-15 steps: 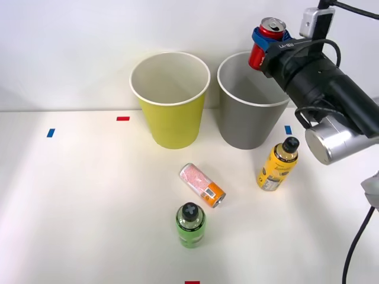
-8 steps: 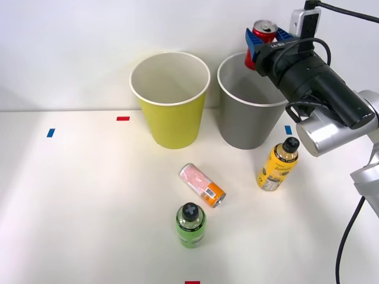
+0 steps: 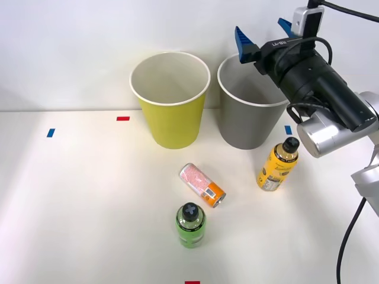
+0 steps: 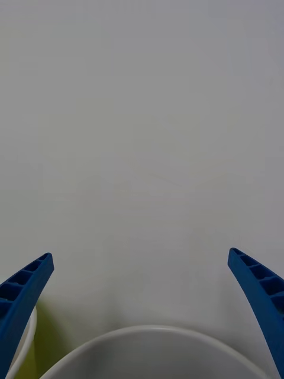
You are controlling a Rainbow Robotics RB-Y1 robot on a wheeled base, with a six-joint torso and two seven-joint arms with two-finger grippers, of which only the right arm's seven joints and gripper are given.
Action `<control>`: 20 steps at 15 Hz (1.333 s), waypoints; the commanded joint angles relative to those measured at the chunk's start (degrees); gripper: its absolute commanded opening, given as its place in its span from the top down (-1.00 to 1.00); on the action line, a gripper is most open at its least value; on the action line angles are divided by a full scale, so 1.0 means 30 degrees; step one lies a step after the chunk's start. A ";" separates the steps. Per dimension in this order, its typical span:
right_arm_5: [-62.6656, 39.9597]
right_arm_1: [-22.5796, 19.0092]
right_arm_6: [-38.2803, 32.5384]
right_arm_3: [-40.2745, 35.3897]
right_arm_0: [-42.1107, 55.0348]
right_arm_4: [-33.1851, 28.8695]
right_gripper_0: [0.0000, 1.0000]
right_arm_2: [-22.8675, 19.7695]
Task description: Put cans in the gray bin, plastic bottles in the light green bin
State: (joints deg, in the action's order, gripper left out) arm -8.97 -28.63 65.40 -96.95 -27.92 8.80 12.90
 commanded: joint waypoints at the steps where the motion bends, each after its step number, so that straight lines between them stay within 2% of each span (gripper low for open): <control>1: 0.1085 -0.0006 -0.0002 -0.1318 0.1484 0.0027 -1.00 -0.0433; 8: 0.1261 -0.0211 -0.0412 -0.8730 0.8047 0.0437 -1.00 -0.2220; 11: 0.2110 -0.0269 -0.0705 -1.0575 1.1094 0.0613 -1.00 -0.2835; 17: 0.6300 -0.0299 -0.0998 -1.0839 1.6836 0.0788 -1.00 -0.3538; 20: 0.7325 -0.0269 -0.0940 -1.0839 1.9443 0.0847 -1.00 -0.3919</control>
State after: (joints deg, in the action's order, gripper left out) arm 11.88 -29.50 62.53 -129.48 28.14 11.27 1.60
